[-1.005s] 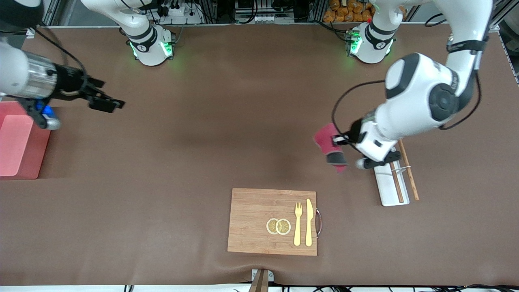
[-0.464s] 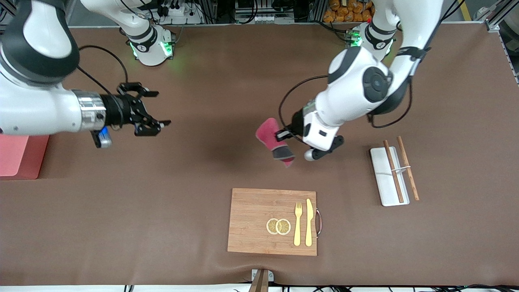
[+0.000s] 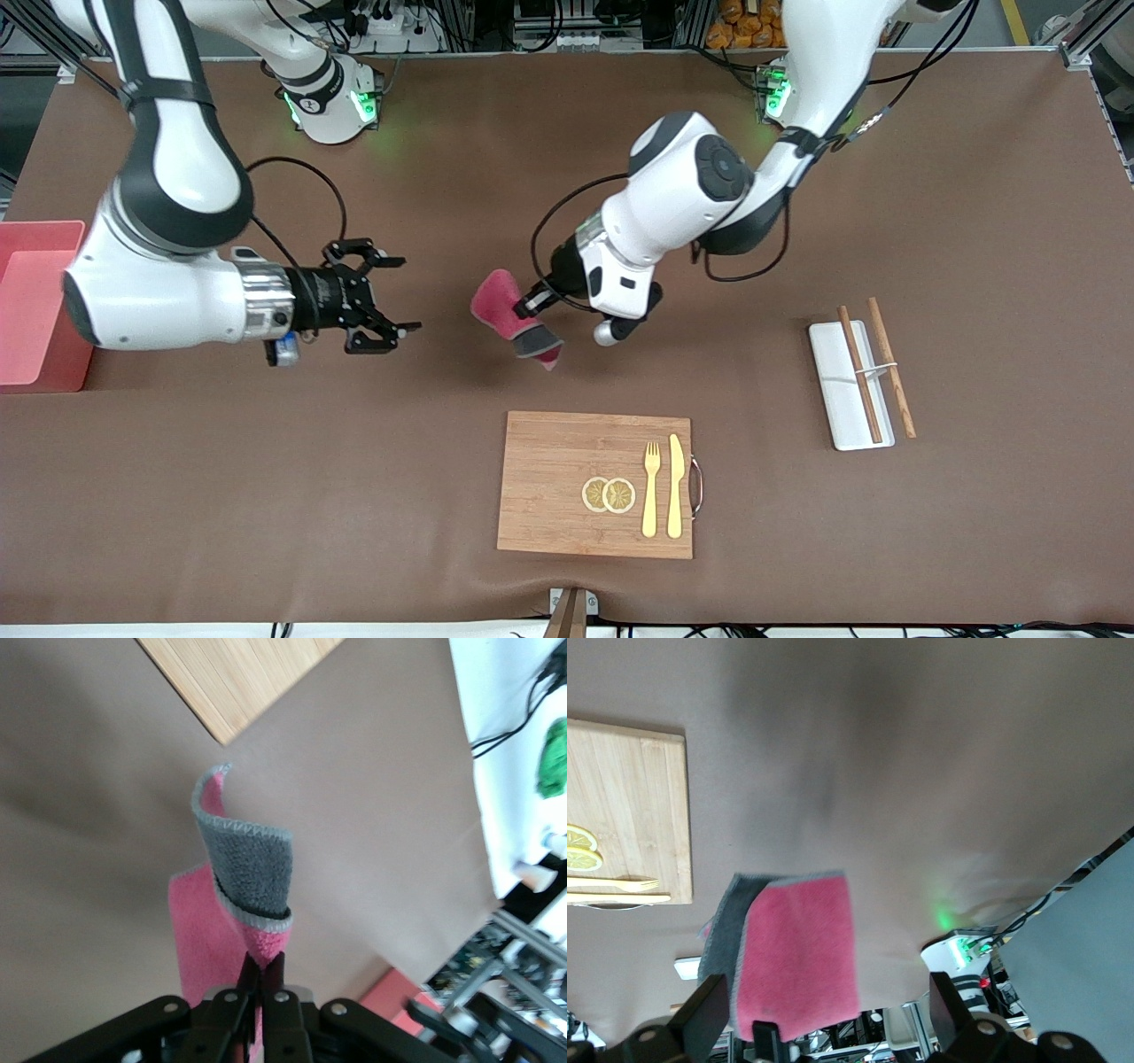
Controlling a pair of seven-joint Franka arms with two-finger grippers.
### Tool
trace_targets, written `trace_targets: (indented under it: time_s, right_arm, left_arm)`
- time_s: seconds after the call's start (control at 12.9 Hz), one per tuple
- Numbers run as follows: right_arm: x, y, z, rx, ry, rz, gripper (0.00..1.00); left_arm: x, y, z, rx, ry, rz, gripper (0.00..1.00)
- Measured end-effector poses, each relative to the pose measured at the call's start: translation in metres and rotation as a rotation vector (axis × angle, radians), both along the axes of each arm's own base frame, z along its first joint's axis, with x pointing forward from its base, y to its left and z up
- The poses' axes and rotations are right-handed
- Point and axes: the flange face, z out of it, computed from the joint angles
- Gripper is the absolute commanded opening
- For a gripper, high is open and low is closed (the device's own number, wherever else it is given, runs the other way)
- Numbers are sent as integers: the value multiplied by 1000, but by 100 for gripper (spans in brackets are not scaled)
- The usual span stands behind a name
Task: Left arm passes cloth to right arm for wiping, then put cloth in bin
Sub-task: 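Carry the cloth toward the table center while the right gripper reaches it, then grasp the cloth with the right gripper while the left gripper releases it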
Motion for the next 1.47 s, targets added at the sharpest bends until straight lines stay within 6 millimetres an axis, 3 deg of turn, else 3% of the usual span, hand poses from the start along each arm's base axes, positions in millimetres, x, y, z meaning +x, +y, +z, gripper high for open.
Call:
trace_targets:
  time_s: [0.15, 0.39, 0.46, 0.54, 0.62, 0.7, 1.31, 1.47]
  right_arm:
    - [2, 17, -17, -15, -19, -14, 100]
    - [0, 25, -45, -35, -20, -25, 98]
    - [-2, 28, -51, -36, -18, -11, 70]
    - [-5, 32, -57, -32, -26, 11, 36]
    - [-7, 34, -63, -28, -42, 33, 12]
    - [-9, 35, -67, -24, -51, 49, 0]
    - [-8, 40, -60, 0, -113, 103, 0]
    - [-7, 40, -60, 12, -149, 139, 0]
  left_arm:
    - [-9, -19, -6, -41, 1, 45, 0]
    - [-17, -38, -7, -100, -1, 101, 0]
    - [-18, -42, -8, -112, -5, 110, 0]
    - [-19, -44, -10, -119, -7, 116, 0]
    - [-20, -45, -12, -122, -8, 118, 0]
    - [-19, -46, -13, -123, -9, 120, 0]
    - [-17, -45, -10, -127, -14, 124, 0]
    - [-14, -43, -9, -127, -18, 128, 57]
